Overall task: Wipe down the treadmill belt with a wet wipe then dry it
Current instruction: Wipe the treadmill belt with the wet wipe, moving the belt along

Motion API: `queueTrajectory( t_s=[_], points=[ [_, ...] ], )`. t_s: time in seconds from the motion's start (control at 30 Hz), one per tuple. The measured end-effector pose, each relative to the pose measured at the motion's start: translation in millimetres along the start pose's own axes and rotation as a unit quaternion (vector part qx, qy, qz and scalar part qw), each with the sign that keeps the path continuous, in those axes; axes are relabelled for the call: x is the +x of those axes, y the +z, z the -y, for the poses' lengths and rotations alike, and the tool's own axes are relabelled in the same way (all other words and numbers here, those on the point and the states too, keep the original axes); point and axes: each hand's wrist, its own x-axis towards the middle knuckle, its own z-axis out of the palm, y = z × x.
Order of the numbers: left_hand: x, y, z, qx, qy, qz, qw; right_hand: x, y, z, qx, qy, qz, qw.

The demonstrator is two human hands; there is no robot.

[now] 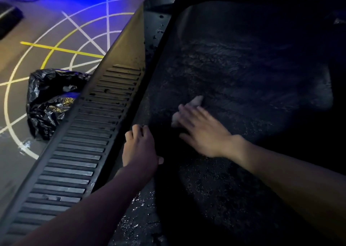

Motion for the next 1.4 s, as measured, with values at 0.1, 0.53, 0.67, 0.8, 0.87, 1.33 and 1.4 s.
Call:
queueTrajectory(
  t_s=[0.1,0.53,0.67,0.8,0.87,1.33,1.4],
  points=[
    [-2,2,7,-0.03,-0.006,-0.019,0.999,10,0,8,-0.006,0.052,-0.016,0.998],
    [-15,10,29,-0.046,0.054,-0.026,0.997,37,3,26,-0.019,-0.006,0.001,1.0],
    [-21,20,38,-0.082,0.096,0.019,0.992,46,6,48,0.0,-0.001,-0.005,1.0],
    [-24,12,46,-0.026,0.117,0.007,0.993,56,4,43,-0.001,-0.008,-0.003,1.0],
    [-29,14,42,0.013,0.102,-0.022,0.995,64,1,47,0.018,0.068,-0.007,0.997],
    [-42,13,42,-0.111,0.072,0.01,0.991,73,10,68,0.012,-0.098,-0.02,0.995],
    [-43,9,42,-0.125,0.055,0.017,0.991,70,4,66,0.039,-0.019,-0.021,0.999]
  ],
)
